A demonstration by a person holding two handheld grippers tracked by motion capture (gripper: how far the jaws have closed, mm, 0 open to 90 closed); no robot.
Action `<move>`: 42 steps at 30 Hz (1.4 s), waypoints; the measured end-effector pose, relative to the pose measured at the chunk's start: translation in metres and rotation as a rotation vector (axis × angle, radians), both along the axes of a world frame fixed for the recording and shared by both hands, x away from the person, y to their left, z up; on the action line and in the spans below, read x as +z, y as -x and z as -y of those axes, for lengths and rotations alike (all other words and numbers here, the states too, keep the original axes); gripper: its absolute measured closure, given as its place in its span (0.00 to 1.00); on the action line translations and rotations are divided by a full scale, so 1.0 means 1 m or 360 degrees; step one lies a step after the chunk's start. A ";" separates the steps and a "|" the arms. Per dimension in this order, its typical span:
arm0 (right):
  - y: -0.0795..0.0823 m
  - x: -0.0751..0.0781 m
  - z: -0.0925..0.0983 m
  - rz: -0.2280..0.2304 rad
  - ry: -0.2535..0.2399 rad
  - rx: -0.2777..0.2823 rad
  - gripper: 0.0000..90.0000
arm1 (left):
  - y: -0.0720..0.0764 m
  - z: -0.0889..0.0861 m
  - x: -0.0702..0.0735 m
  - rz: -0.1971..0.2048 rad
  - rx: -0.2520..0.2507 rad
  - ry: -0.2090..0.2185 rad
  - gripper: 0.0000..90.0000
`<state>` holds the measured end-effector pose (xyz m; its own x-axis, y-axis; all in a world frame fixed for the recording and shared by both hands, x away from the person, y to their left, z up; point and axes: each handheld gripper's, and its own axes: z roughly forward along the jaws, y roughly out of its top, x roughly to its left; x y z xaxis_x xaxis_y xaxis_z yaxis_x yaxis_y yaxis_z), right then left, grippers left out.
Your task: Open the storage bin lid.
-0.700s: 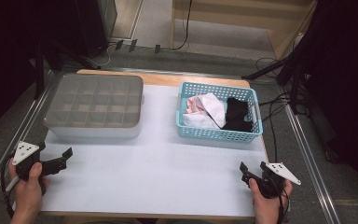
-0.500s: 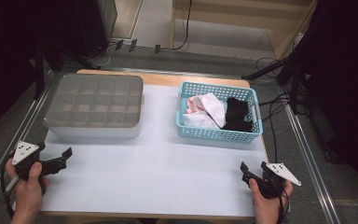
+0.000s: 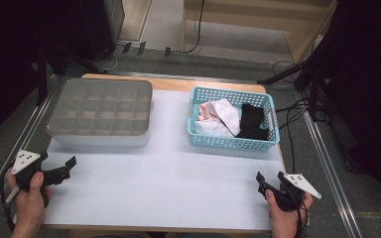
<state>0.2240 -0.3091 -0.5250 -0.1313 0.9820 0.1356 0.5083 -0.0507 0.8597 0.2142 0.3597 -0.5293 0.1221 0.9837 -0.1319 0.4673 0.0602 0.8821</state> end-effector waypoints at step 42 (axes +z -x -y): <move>-0.003 0.051 -0.090 0.0070 -0.0116 0.0305 0.21 | 0.009 0.005 0.027 0.0002 0.0084 0.0106 0.08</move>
